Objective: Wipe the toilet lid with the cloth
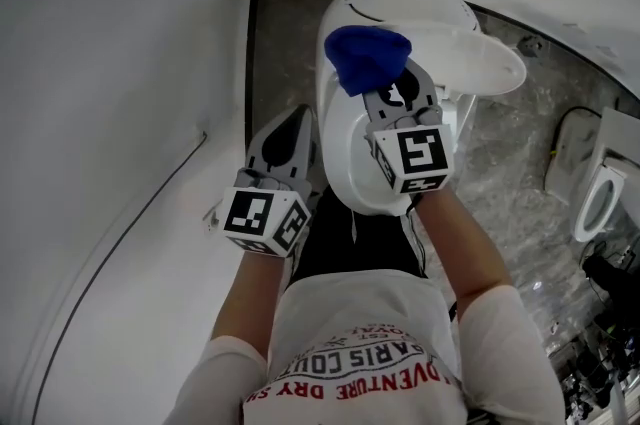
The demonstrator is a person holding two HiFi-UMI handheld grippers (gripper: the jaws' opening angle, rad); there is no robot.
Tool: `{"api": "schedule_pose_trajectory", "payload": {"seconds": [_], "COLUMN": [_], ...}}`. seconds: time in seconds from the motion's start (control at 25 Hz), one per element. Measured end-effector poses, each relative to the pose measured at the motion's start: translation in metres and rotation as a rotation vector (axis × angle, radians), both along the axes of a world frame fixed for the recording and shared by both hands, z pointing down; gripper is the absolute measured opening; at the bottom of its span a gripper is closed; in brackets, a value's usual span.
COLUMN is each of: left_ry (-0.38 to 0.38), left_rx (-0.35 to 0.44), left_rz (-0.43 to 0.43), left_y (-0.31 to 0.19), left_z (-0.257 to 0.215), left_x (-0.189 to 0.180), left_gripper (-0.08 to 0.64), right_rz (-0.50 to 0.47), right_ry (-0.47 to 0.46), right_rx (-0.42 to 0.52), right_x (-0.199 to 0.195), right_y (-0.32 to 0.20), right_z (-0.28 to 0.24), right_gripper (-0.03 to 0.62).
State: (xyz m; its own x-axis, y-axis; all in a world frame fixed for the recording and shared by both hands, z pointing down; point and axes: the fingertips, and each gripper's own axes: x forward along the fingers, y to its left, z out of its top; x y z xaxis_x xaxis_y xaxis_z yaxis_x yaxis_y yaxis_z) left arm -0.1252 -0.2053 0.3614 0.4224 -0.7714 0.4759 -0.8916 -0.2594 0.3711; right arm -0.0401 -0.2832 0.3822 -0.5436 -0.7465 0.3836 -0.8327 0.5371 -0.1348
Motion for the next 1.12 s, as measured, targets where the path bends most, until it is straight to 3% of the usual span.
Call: {"api": "schedule_pose_trajectory", "payload": {"seconds": [0.28,0.52,1.12], "left_ry": [-0.013,-0.050,-0.060], "left_rx": [-0.014,0.023,0.043], "left_rz": [0.047,0.115,0.230], "left_y": [-0.008,-0.019,-0.004], "left_z": [-0.001,-0.016,-0.015], "left_x": [0.028,0.056,0.127], "left_gripper": [0.008,0.006,0.006], "right_rz": [0.011,0.153,0.324], "right_ry": [0.005,0.000,0.040], "right_rx": [0.013,-0.015,0.020], "right_x": [0.027,0.075,0.187], "right_y": [-0.005,-0.016,-0.006], "right_z": [-0.006,-0.015,-0.029], "right_gripper": [0.098,0.098,0.098]}}
